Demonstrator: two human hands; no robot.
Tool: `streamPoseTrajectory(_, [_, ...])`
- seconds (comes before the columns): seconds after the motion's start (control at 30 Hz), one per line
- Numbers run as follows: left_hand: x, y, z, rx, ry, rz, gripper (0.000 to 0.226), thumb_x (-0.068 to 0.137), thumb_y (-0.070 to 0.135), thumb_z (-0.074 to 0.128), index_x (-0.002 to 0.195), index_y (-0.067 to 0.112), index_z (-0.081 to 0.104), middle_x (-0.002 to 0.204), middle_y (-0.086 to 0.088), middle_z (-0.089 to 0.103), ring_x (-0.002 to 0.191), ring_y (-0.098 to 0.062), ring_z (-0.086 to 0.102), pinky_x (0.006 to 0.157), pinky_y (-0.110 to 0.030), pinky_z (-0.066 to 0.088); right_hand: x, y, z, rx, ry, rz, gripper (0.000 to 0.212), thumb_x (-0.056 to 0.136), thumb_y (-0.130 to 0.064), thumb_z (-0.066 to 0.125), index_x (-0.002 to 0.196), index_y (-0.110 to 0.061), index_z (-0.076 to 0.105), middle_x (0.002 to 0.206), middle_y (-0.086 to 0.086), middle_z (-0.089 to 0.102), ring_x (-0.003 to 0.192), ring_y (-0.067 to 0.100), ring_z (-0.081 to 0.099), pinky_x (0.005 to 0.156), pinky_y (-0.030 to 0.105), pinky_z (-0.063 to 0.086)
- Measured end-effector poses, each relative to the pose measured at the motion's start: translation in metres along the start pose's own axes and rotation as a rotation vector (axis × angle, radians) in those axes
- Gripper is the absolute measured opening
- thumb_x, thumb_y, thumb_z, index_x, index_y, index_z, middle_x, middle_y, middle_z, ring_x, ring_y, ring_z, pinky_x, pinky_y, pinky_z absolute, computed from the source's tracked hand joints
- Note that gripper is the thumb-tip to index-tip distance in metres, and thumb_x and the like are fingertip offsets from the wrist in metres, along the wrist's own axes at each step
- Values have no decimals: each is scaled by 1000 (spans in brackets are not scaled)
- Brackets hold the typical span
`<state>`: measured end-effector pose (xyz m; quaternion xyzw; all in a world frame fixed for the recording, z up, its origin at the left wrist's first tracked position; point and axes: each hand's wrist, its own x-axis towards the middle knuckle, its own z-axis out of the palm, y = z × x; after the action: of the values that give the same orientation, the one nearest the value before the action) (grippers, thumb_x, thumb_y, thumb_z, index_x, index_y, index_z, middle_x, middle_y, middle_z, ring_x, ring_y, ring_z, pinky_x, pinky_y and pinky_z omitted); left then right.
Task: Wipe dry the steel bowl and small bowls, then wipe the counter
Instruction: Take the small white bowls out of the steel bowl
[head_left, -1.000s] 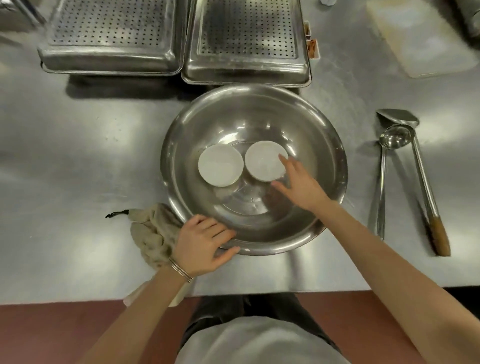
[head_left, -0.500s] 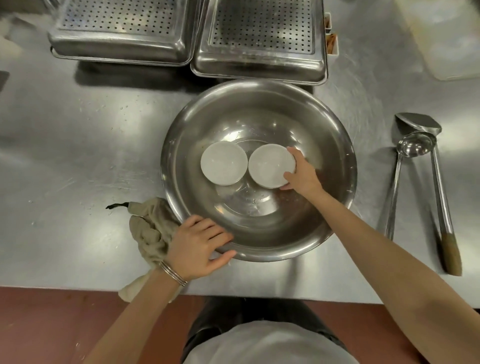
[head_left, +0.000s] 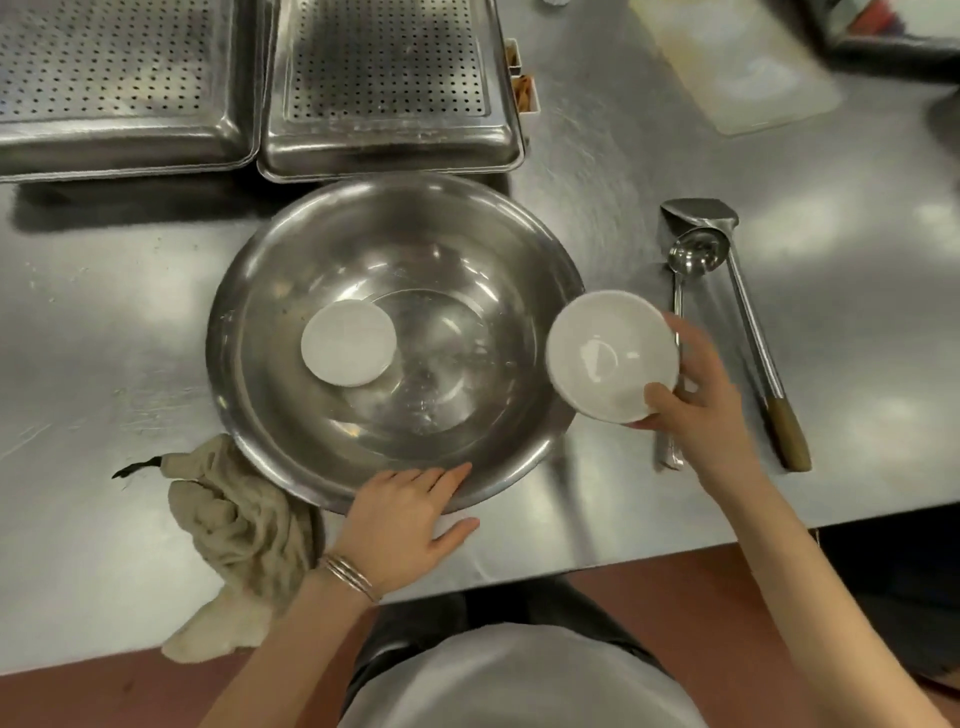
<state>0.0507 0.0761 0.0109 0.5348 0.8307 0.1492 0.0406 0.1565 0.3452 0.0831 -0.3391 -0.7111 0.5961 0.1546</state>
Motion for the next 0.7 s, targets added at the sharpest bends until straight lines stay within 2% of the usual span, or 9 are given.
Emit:
streamPoseTrajectory(0.1, [22, 25, 12, 116, 49, -31, 58, 83, 56, 36, 117, 17, 63, 79, 8, 68, 56, -10, 62, 44, -19, 41, -14, 14, -31, -21, 130, 44, 65, 78, 1, 56, 133, -29, 42, 113, -13, 51, 96, 10, 58, 56, 30, 58])
streamPoseTrajectory(0.2, [33, 31, 16, 187, 88, -90, 47, 86, 52, 38, 112, 23, 65, 75, 8, 69, 48, -13, 59, 38, -20, 38, -14, 28, -46, 57, 180, 150, 66, 81, 12, 49, 135, -25, 40, 118, 0, 47, 96, 11, 54, 54, 27, 58])
streamPoseTrajectory(0.33, [25, 29, 18, 218, 117, -133, 45, 87, 51, 37, 111, 25, 65, 71, 8, 68, 42, -16, 56, 35, -21, 36, 1, 51, -46, 42, 161, 200, 66, 81, 10, 49, 135, -26, 40, 124, 11, 46, 100, 28, 56, 53, 28, 58])
streamPoseTrajectory(0.4, [23, 26, 17, 211, 128, -148, 46, 87, 51, 37, 110, 24, 66, 68, 6, 68, 40, -19, 56, 34, -22, 38, 12, 65, -39, 35, 129, 222, 66, 80, 11, 49, 135, -26, 39, 129, 15, 45, 103, 35, 56, 54, 33, 59])
streamPoseTrajectory(0.5, [18, 14, 14, 212, 150, -179, 51, 91, 53, 29, 109, 23, 66, 67, 4, 68, 38, -22, 55, 35, -23, 38, 28, 86, -23, 73, 53, 249, 66, 80, 13, 49, 135, -22, 39, 132, 14, 40, 115, 39, 49, 57, 38, 60])
streamPoseTrajectory(0.6, [10, -3, 9, 225, 160, -216, 62, 94, 56, 16, 109, 23, 66, 65, 3, 67, 39, -23, 56, 35, -24, 39, 38, 97, -7, 65, 29, 292, 64, 79, 12, 50, 133, -21, 41, 122, 11, 39, 115, 41, 46, 57, 41, 59])
streamPoseTrajectory(0.7, [6, -16, 5, 215, 177, -227, 64, 94, 58, 14, 109, 23, 65, 62, 2, 67, 40, -24, 57, 36, -26, 41, 43, 100, 4, 39, 14, 316, 66, 80, 12, 50, 134, -24, 40, 119, 9, 38, 114, 36, 43, 56, 40, 58])
